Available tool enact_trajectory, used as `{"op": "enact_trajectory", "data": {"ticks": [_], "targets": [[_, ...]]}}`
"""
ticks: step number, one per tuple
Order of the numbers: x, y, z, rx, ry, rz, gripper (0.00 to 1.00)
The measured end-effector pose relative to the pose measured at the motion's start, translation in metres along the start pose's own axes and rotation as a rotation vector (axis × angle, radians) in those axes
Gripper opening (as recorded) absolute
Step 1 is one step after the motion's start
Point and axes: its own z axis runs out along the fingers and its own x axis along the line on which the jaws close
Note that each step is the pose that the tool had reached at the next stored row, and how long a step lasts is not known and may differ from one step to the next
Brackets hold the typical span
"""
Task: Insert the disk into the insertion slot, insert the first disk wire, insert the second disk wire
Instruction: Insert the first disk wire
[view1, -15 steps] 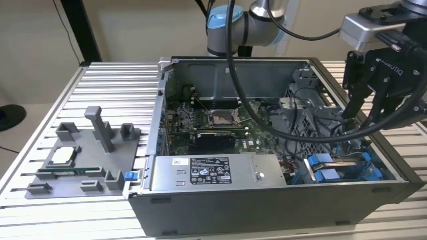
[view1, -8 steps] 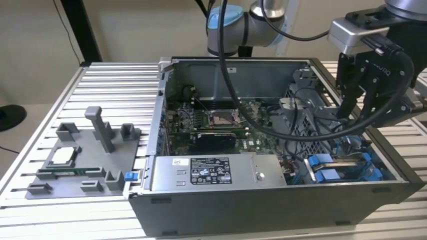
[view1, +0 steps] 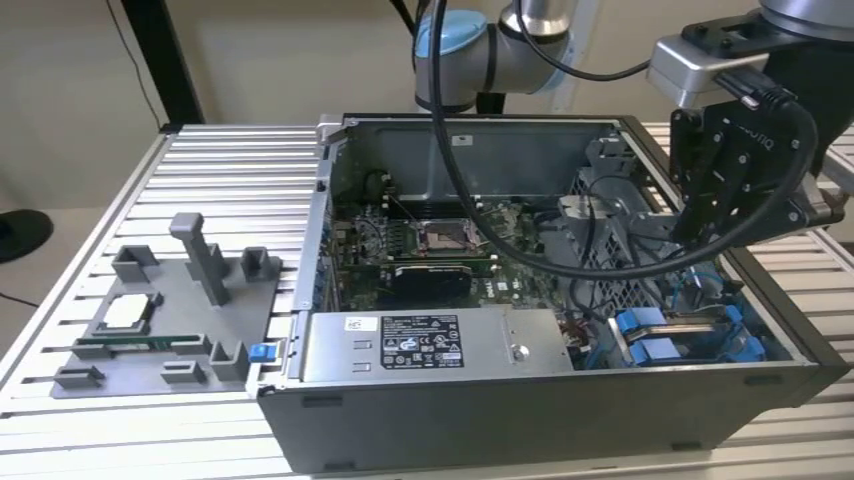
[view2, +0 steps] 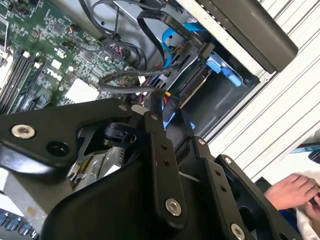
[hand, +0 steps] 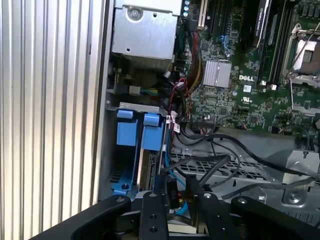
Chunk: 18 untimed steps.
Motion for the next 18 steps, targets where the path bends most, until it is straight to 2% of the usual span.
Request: {"op": "enact_trajectory", "data": {"ticks": [5, 16, 17, 18], "targets": [[0.0003, -0.0018, 0.0001, -0.0002, -0.0027, -0.037, 1.00], [0.0009, -0.0042, 0.0013, 0.0048, -0.0051, -0.078, 1.00], [0.0009, -0.0042, 0.0015, 0.0052, -0.0053, -0.081, 0.00], [0.0009, -0.0041, 0.0015, 0.0056, -0.0053, -0.082, 0.00]]}}
